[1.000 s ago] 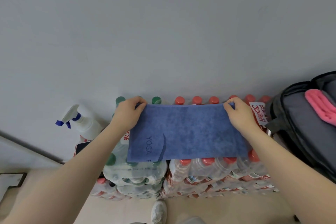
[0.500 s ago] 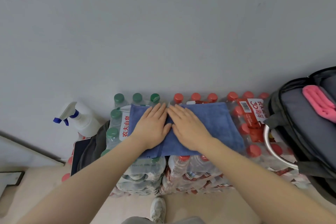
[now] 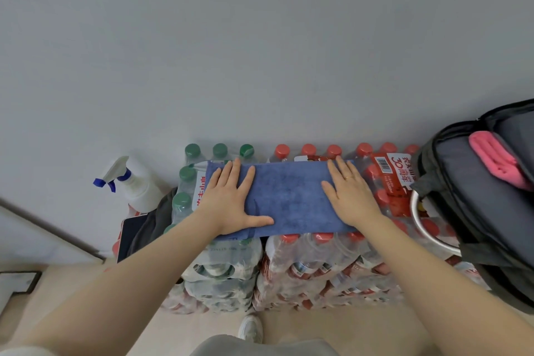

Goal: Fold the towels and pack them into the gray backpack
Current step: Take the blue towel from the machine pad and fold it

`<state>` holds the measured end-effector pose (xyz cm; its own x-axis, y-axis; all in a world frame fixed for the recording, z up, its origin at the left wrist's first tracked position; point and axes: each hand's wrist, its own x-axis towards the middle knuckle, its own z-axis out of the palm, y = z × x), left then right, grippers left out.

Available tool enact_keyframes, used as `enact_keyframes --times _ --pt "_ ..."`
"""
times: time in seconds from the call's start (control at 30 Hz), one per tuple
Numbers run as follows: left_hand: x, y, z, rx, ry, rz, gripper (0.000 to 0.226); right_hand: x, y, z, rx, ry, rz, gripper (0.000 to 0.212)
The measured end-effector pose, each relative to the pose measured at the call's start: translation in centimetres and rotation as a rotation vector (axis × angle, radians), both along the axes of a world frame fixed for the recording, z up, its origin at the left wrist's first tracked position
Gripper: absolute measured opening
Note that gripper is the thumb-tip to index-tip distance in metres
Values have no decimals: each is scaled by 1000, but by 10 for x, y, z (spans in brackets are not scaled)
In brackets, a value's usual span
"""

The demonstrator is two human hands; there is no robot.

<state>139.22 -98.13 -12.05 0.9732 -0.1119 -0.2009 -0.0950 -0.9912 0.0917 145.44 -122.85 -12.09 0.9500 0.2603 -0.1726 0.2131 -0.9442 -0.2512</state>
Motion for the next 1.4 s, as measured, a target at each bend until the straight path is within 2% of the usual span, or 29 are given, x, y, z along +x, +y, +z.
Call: enact_keyframes --times 0.13,0.23,0.3,0.37,0.47,0.5,0.57,0.63,0.7,0.77,0.83,0.93,1.03,1.1,1.2,1.33,1.4 --pt "2 -3 1 -5 -12 16 139 -5 2 7 195 156 -335 65" --pt "8 -14 5 -70 -35 25 135 -6 -1 18 133 186 -438 67" --pt "13 -24 8 -125 -45 -30 124 -2 -6 23 182 162 -456 57" --pt "18 -36 11 -158 -57 -131 108 2 -11 27 329 165 -513 43" --pt "26 -53 12 -155 -79 -254 88 7 -17 39 796 316 -758 34" --pt "29 -58 11 -148 -68 -273 80 8 -19 45 896 396 -818 30" --pt "33 -69 9 -135 -35 -301 71 10 -24 52 964 479 -845 15" --pt "37 -82 7 -118 -16 -326 75 12 -31 54 1005 412 -802 7" --pt "44 -96 4 -132 -32 -339 82 14 -41 55 906 183 -693 5" --pt "51 -111 2 -146 -25 -347 88 15 -49 61 620 -50 -539 8" --pt "57 -123 1 -144 -25 -352 97 15 -51 70 388 -147 -398 13" --pt "61 -121 4 -259 -14 -354 93 10 -34 82 256 -162 -226 25" --pt "55 -97 20 -649 -52 -271 65 2 -5 86 204 -172 -83 30" --pt "50 -77 27 -827 -67 -157 55 -4 13 84 151 -141 -35 31" --pt "41 -56 30 -1019 39 -37 53 -7 36 74 41 -89 2 14" --pt "38 -47 18 -817 70 -180 46 -12 56 57 -9 2 41 26" --pt "42 -45 14 -753 70 -181 41 -14 60 54 -22 30 69 30"
